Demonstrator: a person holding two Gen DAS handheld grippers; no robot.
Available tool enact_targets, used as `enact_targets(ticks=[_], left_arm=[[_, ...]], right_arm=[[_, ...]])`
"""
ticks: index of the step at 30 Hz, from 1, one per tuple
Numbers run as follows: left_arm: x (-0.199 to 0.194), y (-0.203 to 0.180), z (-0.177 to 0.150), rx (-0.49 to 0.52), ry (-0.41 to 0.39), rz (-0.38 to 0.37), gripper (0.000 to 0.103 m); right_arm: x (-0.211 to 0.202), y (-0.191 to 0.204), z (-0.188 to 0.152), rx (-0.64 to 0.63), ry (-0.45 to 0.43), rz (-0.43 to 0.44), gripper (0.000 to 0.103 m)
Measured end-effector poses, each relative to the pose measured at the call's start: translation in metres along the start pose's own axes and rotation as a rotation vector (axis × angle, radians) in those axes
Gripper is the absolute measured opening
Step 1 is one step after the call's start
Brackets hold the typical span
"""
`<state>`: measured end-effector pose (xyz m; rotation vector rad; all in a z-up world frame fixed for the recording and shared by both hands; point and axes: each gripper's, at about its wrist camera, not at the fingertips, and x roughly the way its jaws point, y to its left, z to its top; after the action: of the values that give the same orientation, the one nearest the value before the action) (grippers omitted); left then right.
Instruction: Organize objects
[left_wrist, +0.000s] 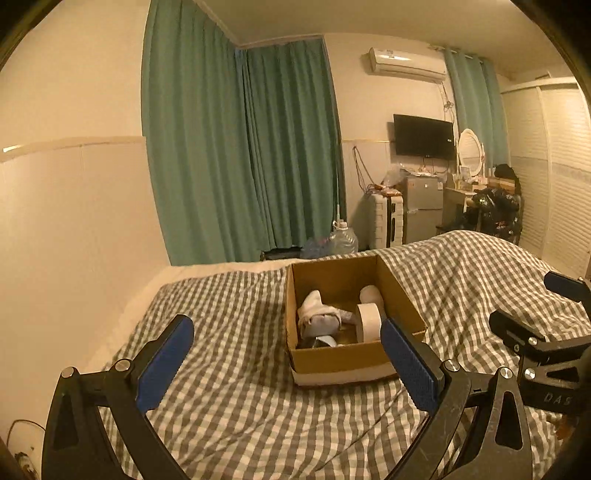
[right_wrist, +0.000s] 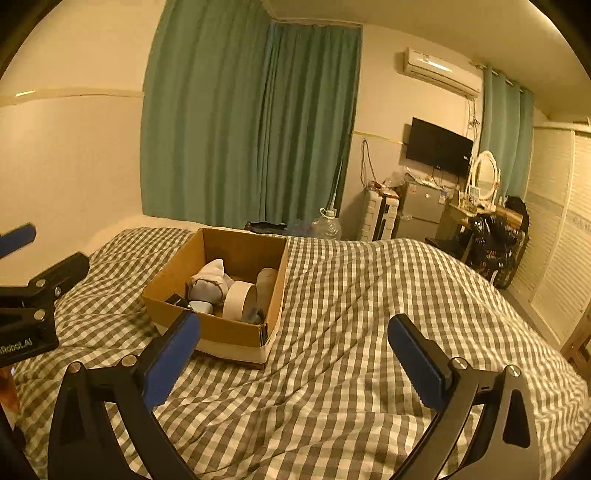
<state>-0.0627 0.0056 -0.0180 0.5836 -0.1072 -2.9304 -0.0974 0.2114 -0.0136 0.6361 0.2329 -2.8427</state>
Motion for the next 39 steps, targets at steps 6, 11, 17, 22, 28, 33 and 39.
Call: enact_targets(ticks=[6,11,17,22,28,33,39], left_arm=[[0.004,-0.001,-0.008,-0.010,0.029,-0.016,0.103],[0.002,-0.003,-0.009,-0.011,0.027,-0.020,0.103],[0.004,-0.002,-0.011,-0.022,0.039,-0.014,0.103],[0.006,0.001,-0.013,-0.042,0.055,-0.027,0.103],[0.008,0.001,-0.015,-0.045,0.069,-0.034,0.103],[0.009,0.000,-0.014,-0.040,0.072,-0.033,0.103],[0.011,0.003,-0.015,-0.054,0.078,-0.030,0.103]], right_arm=[[0.004,0.000,-0.003,0.006,0.020,-0.008,0.102],[0.004,-0.001,-0.006,0.012,0.026,-0.015,0.102],[0.006,-0.002,-0.007,0.016,0.032,-0.026,0.102],[0.006,0.000,-0.007,0.010,0.031,-0.041,0.102],[0.006,0.003,-0.008,0.001,0.032,-0.035,0.102],[0.006,0.005,-0.008,-0.012,0.034,-0.031,0.102],[0.006,0.006,-0.007,-0.012,0.034,-0.035,0.102]])
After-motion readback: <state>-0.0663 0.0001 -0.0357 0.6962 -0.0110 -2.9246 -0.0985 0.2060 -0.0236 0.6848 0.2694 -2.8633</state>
